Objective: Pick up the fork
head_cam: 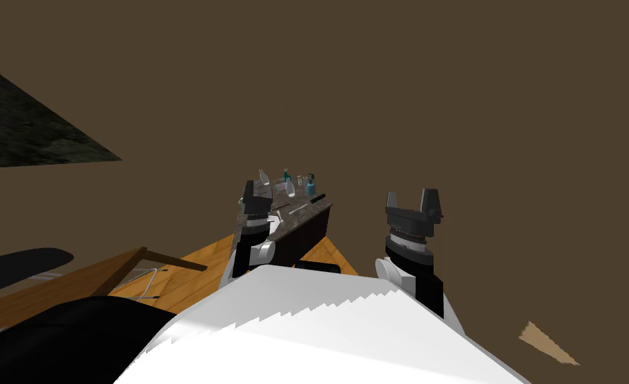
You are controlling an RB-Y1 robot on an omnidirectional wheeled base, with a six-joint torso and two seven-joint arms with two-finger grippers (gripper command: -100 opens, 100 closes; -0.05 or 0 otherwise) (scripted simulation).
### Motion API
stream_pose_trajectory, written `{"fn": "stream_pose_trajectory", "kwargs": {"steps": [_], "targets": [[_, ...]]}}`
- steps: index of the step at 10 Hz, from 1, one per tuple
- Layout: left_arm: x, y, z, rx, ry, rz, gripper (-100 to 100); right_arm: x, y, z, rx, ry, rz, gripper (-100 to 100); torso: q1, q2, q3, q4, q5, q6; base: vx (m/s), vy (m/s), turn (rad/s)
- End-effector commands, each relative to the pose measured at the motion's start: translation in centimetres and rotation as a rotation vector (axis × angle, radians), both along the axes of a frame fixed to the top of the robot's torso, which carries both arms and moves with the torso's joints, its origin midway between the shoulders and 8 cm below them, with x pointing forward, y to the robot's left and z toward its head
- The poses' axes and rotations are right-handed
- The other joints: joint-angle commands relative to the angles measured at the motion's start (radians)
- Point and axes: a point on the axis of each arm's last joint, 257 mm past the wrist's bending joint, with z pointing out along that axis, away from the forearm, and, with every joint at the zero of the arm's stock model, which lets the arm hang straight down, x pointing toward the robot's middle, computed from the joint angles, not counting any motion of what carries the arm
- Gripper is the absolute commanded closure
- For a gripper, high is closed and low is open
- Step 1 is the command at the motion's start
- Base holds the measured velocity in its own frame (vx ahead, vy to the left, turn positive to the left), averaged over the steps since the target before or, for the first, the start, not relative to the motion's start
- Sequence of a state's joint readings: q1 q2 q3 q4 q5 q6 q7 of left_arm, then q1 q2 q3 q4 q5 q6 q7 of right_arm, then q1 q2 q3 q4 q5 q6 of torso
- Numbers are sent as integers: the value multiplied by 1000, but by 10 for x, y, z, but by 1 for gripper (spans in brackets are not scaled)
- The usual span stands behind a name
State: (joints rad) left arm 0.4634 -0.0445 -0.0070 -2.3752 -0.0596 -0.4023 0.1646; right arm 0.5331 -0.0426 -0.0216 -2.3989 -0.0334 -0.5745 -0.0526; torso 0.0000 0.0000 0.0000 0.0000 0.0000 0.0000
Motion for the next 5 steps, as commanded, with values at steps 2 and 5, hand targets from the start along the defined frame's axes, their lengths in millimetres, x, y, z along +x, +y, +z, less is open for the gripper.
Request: {"fn": "stream_pose_trajectory", "kwargs": {"steps": [2, 5], "targets": [[9, -3, -9, 48, 50, -26, -100, 0, 0, 0, 0, 0, 0, 0, 0, 0, 0, 0, 0, 0, -14, -3, -20], [21, -2, -22, 80, 118, -44, -100, 0, 0, 0, 0, 0, 0, 0, 0, 2, 1, 0, 0, 0, -31, -4, -26]]}}
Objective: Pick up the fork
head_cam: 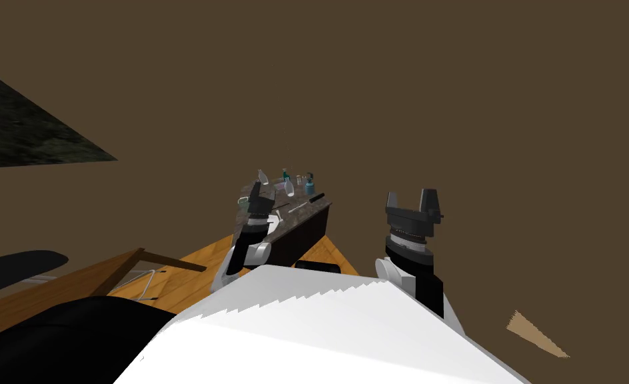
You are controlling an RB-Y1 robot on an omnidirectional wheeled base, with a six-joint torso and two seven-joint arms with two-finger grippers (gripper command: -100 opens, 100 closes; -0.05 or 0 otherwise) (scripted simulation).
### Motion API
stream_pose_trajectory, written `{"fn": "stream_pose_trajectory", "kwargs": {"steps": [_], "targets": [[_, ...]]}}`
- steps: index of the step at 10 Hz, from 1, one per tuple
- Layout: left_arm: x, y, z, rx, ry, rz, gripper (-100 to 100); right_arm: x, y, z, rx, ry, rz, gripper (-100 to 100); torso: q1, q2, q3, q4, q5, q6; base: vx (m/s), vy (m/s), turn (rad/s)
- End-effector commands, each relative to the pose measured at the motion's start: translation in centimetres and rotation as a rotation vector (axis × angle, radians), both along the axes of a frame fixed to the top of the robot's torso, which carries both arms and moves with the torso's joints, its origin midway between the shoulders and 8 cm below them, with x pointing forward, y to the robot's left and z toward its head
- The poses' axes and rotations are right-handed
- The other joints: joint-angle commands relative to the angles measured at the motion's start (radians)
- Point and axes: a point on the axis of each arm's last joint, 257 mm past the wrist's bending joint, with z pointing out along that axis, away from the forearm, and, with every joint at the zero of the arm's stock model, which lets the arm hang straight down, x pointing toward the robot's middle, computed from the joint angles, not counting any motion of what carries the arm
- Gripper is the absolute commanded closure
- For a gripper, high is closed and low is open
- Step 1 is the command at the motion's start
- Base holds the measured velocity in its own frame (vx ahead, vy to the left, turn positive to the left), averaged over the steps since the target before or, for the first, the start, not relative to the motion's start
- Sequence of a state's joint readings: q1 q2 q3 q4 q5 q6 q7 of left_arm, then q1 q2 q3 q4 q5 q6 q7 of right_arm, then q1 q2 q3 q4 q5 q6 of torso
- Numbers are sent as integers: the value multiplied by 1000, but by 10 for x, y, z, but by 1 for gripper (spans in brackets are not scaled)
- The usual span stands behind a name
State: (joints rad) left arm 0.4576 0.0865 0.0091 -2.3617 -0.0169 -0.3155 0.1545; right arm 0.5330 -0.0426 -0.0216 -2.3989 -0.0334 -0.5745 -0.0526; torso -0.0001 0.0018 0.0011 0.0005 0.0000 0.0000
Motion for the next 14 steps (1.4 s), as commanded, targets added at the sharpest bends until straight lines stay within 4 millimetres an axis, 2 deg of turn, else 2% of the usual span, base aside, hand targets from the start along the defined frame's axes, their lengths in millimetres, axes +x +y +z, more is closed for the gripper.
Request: {"fn": "stream_pose_trajectory", "kwargs": {"steps": [1, 2, 8, 14], "targets": [[10, 3, -9, 14, 48, -6, -100, 0, 0, 0, 0, 0, 0, 0, 0, 0, 0, 0, 0, 0, -24, -3, -28], [10, 3, -9, 14, 51, -6, -100, 0, 0, 0, 0, 0, 0, 0, 0, 0, 0, 0, 0, 0, -18, -2, -18], [39, 21, -47, 33, 232, -9, -100, 0, 0, 0, 0, 0, 0, 0, 0, 0, 0, 0, 0, 0, -28, -8, -41], [61, 42, -91, 30, 428, 2, -100, 0, 0, 0, 0, 0, 0, 0, 0, 0, 0, 0, 0, 0, -30, -9, -41]]}}
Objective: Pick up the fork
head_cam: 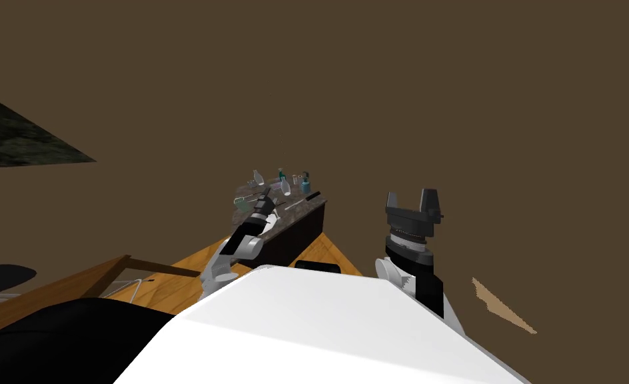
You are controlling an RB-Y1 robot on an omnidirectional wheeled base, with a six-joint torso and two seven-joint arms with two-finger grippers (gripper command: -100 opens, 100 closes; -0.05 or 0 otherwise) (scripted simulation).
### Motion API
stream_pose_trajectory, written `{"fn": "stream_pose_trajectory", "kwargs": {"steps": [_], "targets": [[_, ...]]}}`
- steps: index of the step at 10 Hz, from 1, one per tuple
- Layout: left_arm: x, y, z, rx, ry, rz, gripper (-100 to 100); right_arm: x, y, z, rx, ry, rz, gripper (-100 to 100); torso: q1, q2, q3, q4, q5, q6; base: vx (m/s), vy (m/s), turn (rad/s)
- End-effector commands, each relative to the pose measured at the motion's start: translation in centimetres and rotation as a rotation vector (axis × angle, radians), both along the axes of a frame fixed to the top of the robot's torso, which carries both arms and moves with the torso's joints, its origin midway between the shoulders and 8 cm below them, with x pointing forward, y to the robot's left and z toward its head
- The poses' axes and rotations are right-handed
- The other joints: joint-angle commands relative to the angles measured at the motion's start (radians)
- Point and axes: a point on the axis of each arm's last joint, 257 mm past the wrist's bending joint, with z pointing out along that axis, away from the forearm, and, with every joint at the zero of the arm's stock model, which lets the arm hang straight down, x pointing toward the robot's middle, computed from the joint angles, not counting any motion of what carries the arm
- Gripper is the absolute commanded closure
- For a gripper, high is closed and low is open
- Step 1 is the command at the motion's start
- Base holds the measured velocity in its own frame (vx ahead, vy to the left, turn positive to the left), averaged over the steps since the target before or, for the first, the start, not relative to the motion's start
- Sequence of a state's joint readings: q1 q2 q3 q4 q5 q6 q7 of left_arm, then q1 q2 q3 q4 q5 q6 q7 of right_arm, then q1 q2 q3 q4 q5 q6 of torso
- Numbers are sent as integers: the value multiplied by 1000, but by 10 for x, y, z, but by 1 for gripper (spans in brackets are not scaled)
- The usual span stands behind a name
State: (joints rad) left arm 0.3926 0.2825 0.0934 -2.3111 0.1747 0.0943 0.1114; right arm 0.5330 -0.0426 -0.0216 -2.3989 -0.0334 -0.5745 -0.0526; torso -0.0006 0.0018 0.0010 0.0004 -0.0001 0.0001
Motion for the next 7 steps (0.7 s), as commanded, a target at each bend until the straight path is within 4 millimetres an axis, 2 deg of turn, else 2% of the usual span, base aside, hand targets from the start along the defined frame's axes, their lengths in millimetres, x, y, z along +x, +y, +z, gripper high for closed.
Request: {"fn": "stream_pose_trajectory", "kwargs": {"steps": [1, 7], "targets": [[3, 5, -18, -1, 63, 7, -100, 0, 0, 0, 0, 0, 0, 0, 0, 0, 0, 0, 0, 0, -26, -9, -33], [15, 25, -61, 3, 250, 17, -100, 0, 0, 0, 0, 0, 0, 0, 1, -1, 0, 0, 0, 0, -23, -8, -45]]}}
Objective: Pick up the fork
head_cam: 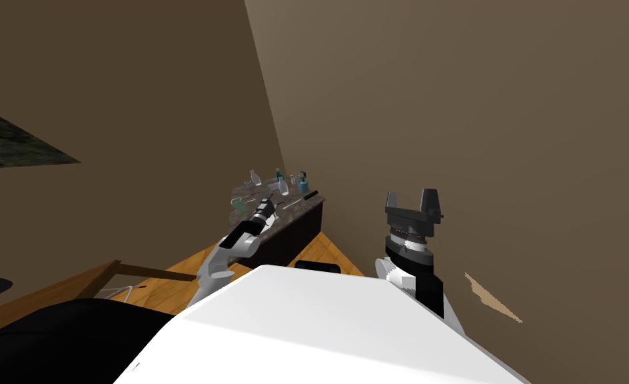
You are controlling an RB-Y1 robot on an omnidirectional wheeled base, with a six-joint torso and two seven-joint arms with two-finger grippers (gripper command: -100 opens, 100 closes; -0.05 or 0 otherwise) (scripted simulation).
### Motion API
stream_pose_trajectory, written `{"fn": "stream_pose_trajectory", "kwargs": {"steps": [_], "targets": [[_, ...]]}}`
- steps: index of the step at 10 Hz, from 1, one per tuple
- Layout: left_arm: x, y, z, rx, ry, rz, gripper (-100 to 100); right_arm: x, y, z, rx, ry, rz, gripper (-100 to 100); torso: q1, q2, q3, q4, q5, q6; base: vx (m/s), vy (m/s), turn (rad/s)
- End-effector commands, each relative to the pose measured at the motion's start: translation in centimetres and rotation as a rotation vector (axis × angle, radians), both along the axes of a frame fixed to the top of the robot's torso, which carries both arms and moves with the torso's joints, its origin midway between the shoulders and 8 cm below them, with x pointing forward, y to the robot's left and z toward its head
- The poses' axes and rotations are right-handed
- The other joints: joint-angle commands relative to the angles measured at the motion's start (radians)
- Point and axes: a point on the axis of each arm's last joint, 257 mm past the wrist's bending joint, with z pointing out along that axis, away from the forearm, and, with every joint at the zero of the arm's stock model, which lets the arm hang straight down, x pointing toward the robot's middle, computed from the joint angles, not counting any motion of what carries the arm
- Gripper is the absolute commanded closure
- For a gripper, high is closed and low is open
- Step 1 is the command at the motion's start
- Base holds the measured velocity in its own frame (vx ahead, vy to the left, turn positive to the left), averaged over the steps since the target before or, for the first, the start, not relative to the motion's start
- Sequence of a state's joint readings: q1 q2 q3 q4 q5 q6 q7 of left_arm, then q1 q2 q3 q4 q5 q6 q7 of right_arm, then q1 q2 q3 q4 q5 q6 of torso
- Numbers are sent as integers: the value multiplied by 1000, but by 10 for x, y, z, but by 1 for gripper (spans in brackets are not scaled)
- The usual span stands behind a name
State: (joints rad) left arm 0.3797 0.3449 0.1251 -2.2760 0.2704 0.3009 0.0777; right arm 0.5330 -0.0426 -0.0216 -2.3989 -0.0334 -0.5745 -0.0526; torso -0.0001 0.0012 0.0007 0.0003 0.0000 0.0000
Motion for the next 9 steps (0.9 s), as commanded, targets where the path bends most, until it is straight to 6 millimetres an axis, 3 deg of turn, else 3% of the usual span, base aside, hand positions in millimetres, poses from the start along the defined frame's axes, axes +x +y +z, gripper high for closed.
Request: {"fn": "stream_pose_trajectory", "kwargs": {"steps": [1, 9], "targets": [[2, 5, -11, 1, 48, 4, -100, 0, 0, 0, 0, 0, 0, 0, 0, 0, 0, 0, 0, 0, -21, -5, -42], [3, 26, -61, 18, 265, 7, -100, 0, 0, 0, 0, 0, 0, 0, 0, -1, 0, 0, 0, 0, -11, -4, -39]]}}
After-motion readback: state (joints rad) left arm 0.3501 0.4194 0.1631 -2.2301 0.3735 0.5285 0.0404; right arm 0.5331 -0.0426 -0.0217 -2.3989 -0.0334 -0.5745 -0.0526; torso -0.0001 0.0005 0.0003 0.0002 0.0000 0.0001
